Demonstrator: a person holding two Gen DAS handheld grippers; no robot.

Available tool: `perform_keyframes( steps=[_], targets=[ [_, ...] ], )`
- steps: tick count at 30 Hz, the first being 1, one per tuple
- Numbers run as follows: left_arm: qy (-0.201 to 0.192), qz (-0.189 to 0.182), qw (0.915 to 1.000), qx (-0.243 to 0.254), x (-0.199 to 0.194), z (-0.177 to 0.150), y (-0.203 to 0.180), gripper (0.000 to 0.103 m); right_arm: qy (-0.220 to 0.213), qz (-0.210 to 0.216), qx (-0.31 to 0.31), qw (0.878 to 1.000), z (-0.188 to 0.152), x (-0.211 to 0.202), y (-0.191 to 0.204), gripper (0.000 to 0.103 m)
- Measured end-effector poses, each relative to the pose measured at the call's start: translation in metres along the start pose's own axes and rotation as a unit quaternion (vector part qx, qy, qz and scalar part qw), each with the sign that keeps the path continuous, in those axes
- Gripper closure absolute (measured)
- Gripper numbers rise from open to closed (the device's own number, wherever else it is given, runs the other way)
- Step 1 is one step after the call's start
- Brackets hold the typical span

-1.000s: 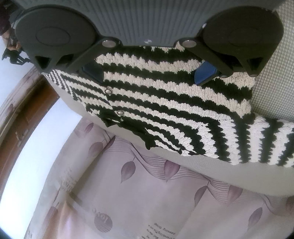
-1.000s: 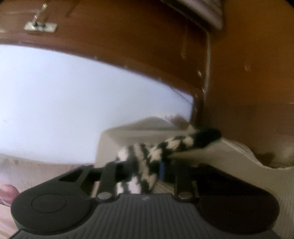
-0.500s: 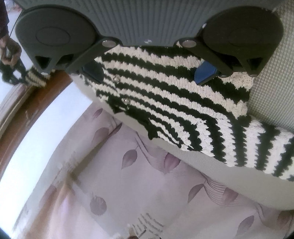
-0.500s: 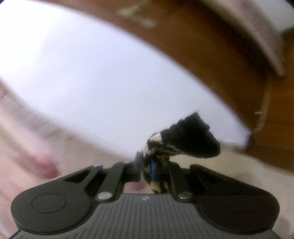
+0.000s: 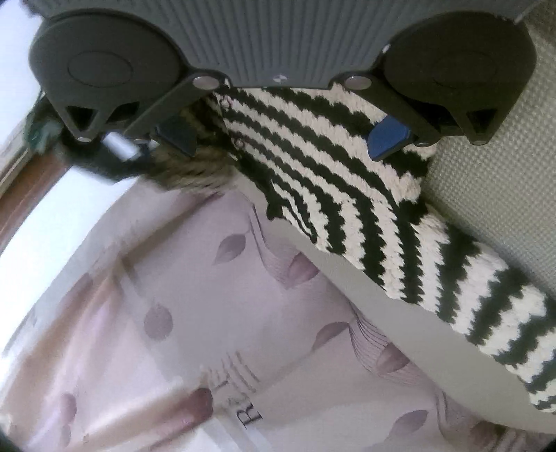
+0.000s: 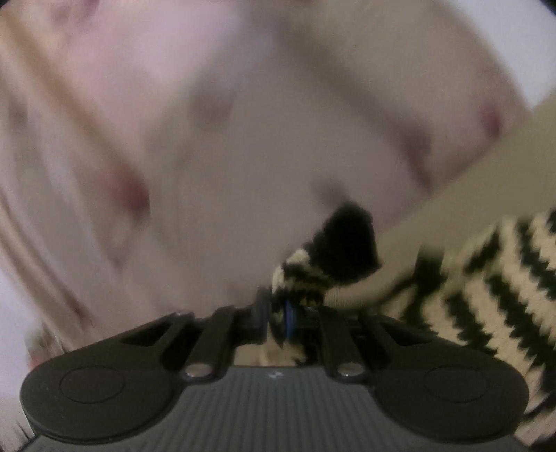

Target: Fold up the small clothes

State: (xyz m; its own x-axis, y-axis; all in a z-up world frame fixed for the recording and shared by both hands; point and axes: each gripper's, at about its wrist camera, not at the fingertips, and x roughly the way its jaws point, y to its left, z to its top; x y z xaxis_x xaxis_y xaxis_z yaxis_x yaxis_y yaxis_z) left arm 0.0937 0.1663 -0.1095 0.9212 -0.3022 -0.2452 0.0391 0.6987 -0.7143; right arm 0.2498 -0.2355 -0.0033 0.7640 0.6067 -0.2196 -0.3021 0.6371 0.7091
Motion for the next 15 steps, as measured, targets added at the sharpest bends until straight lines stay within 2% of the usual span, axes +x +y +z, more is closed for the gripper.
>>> perform_keyframes(
  steps=[2,4,5,6,7,8,9,11,12,13,14,15],
  targets=[
    [0.002,0.002,1.0,0.003,0.0,0.0,-0.002,0.0,0.037,-0.014,-0.071,0.997,-0.031,0.02,0.016,0.091],
    [0.002,0.003,1.0,0.003,0.001,0.001,-0.003,0.0,0.065,-0.023,-0.135,0.988,-0.061,0.025,0.031,0.09],
    [0.0,0.002,1.0,0.001,0.0,0.001,-0.002,0.0,0.085,-0.018,-0.16,0.983,-0.069,0.028,0.037,0.085],
    [-0.002,0.0,1.0,-0.002,0.0,0.002,-0.001,0.0,0.101,-0.013,-0.192,0.976,-0.075,0.03,0.043,0.076],
    [-0.005,0.0,1.0,-0.005,-0.001,0.002,0.0,0.0,0.106,-0.007,-0.22,0.97,-0.08,0.031,0.052,0.071],
    [-0.01,0.002,0.9999,-0.008,-0.003,0.002,0.001,0.0,0.111,0.005,-0.251,0.962,-0.086,0.028,0.061,0.056],
    [-0.015,0.002,0.9998,-0.012,-0.005,0.002,0.002,0.0,0.117,0.023,-0.291,0.949,-0.093,0.024,0.071,0.034],
    [-0.017,0.002,0.9998,-0.014,-0.005,0.002,0.003,0.0,0.101,0.019,-0.381,0.919,-0.112,0.012,0.087,0.013],
    [-0.016,0.004,0.9998,-0.011,-0.005,0.002,0.002,0.0,0.086,0.0,-0.434,0.897,-0.123,0.006,0.094,0.013],
    [-0.015,0.006,0.9998,-0.008,-0.005,0.002,0.001,0.0,0.083,-0.012,-0.453,0.888,-0.127,0.003,0.094,0.013],
    [-0.013,0.008,0.9999,-0.005,-0.004,0.002,0.001,0.0,0.092,-0.008,-0.438,0.894,-0.126,0.0,0.092,0.013],
    [-0.013,0.008,0.9999,-0.004,-0.004,0.002,0.001,0.0,0.099,0.006,-0.41,0.907,-0.122,-0.009,0.088,0.013]
  ],
)
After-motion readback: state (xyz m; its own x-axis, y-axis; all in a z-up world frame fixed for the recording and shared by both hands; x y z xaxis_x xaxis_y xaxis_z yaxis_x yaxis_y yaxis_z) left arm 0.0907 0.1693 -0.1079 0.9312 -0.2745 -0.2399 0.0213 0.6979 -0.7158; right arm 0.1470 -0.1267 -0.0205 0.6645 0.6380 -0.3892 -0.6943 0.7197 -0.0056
